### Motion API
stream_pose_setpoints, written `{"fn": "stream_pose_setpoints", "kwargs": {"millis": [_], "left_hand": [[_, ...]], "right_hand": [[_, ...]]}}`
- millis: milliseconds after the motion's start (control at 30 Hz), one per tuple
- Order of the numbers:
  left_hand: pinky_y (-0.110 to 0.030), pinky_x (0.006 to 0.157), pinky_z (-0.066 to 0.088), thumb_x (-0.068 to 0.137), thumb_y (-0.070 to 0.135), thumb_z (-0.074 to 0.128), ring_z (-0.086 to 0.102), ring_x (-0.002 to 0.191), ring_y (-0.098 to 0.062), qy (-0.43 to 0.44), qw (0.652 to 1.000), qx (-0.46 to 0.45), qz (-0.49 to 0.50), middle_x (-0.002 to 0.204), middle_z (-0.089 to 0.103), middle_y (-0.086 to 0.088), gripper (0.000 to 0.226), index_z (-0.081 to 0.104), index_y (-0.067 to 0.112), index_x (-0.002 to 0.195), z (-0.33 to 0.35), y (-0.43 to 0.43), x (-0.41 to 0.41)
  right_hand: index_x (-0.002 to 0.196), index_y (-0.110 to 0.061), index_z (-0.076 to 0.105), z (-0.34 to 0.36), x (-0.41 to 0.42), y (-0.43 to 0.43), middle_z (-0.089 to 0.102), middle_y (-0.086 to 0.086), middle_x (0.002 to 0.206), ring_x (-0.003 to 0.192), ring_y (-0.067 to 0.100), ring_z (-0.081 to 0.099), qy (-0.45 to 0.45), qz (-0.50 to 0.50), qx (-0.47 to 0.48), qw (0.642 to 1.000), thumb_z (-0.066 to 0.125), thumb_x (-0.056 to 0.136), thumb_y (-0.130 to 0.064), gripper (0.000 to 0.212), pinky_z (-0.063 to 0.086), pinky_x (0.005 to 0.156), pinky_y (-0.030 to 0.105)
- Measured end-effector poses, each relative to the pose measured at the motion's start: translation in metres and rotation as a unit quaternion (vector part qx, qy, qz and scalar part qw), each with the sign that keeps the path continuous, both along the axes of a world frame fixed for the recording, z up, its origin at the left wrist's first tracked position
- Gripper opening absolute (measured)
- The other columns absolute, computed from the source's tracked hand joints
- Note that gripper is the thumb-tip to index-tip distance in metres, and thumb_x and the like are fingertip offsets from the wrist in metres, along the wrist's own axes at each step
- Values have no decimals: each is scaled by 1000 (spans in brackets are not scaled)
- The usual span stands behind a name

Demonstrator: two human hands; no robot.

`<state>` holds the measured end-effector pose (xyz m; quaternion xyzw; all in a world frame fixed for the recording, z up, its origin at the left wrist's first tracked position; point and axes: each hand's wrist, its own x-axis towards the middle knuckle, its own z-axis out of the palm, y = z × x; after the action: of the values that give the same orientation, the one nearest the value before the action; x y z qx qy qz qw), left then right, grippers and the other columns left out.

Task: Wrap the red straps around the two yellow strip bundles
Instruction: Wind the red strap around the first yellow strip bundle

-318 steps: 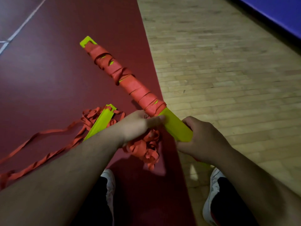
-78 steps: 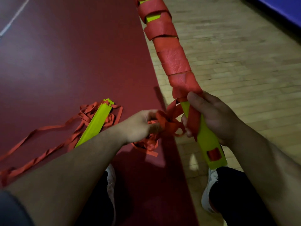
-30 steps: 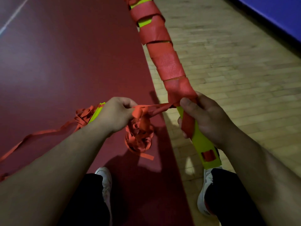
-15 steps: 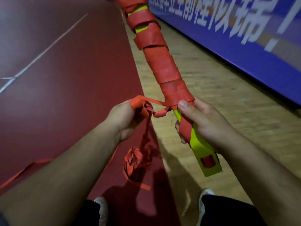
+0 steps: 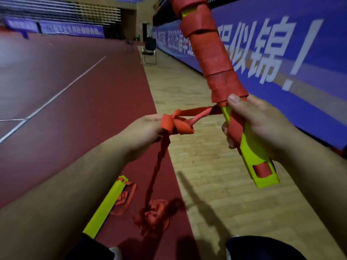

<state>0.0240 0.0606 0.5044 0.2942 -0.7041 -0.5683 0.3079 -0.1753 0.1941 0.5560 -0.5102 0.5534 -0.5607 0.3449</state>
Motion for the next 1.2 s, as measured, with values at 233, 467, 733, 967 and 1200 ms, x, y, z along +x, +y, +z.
{"fn": "stream_pose_setpoints", "kwargs": {"millis": [233,467,733,967,1200], "left_hand": [[-55,86,55,85,-3,68,69,78,-31,-35,984,-162,71,82,69,-16,17,62,13,85,27,23,6],[-24,58,44,90,8,63,56,58,-6,-121,962,-242,32,62,64,4,25,55,18,69,41,32,12],[-28,66,47,95,9,54,63,63,-8,-183,961,-186,92,72,71,0,15,60,17,84,-21,21,10],[-37,70,60,101,28,47,54,59,-17,298,882,358,68,60,42,-1,34,50,17,69,-28,28,-8],[-20,52,40,90,32,50,35,42,-10,313,899,303,-39,47,31,5,31,50,22,61,-9,28,3]], "right_hand": [[104,-18,63,12,2,24,61,20,71,57,36,57,50,-7,17,999,63,79,-51,41,50,58,44],[95,-31,68,27,2,42,64,19,74,60,37,60,79,7,10,997,66,72,-57,34,53,59,44],[106,-23,63,37,-2,50,65,18,75,59,34,62,84,-2,0,996,61,82,-53,39,53,54,40],[90,-37,70,19,-3,37,65,4,67,58,31,62,108,-1,14,994,69,71,-59,29,54,61,47],[94,-31,70,8,-12,33,62,4,68,61,32,61,105,-34,30,993,69,73,-58,34,54,61,48]]}}
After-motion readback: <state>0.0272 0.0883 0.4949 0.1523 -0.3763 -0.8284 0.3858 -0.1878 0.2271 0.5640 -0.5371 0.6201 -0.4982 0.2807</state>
